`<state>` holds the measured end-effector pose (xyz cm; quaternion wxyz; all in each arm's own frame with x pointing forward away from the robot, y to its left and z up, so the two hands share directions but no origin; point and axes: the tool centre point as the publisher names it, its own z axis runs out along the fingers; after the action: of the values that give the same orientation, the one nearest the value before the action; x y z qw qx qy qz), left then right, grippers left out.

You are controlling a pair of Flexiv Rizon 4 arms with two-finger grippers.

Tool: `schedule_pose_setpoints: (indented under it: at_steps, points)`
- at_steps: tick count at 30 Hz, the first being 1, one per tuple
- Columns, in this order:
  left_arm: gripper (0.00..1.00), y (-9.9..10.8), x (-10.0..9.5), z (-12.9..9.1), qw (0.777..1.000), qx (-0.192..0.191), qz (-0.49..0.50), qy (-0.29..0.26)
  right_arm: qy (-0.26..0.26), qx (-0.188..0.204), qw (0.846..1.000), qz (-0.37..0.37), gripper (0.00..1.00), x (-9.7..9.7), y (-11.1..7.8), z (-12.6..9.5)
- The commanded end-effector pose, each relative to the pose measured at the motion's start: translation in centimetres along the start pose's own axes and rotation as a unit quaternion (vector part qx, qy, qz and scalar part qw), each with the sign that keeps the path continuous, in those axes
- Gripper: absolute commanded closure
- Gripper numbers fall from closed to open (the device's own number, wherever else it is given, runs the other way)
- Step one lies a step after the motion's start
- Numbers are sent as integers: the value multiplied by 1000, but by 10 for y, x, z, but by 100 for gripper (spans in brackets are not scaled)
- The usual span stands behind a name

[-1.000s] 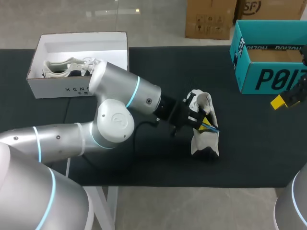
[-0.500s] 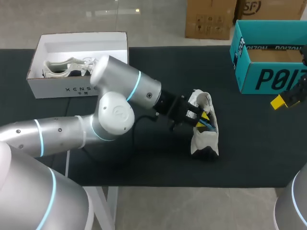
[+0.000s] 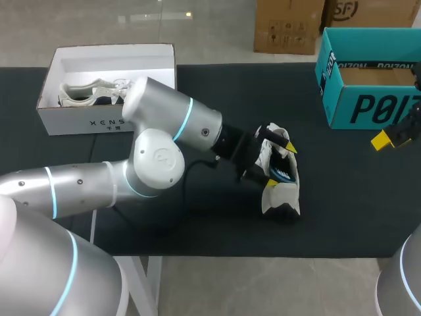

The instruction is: Take the shoe out of the shoebox, open the shoe tongue, remove and reinsert the insole, then place the shoe into the shoebox

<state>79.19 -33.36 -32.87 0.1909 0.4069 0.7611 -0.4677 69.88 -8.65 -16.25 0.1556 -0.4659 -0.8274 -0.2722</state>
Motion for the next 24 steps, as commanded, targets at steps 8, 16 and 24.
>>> schedule_pose_setpoints:
  at_steps: [8, 16, 24]
  points:
    - [100, -15, 8, -1, 1000, 3, -1, -6, -1, 1, 1000, 1, 0, 0, 0, 0]
    - [100, -21, 11, 7, 1000, 12, -2, -8, -1, 1, 1000, 1, 0, 0, 0, 0]
    - [100, -18, 8, 11, 1000, 17, 3, -13, -1, 1, 1000, 1, 0, 0, 0, 0]
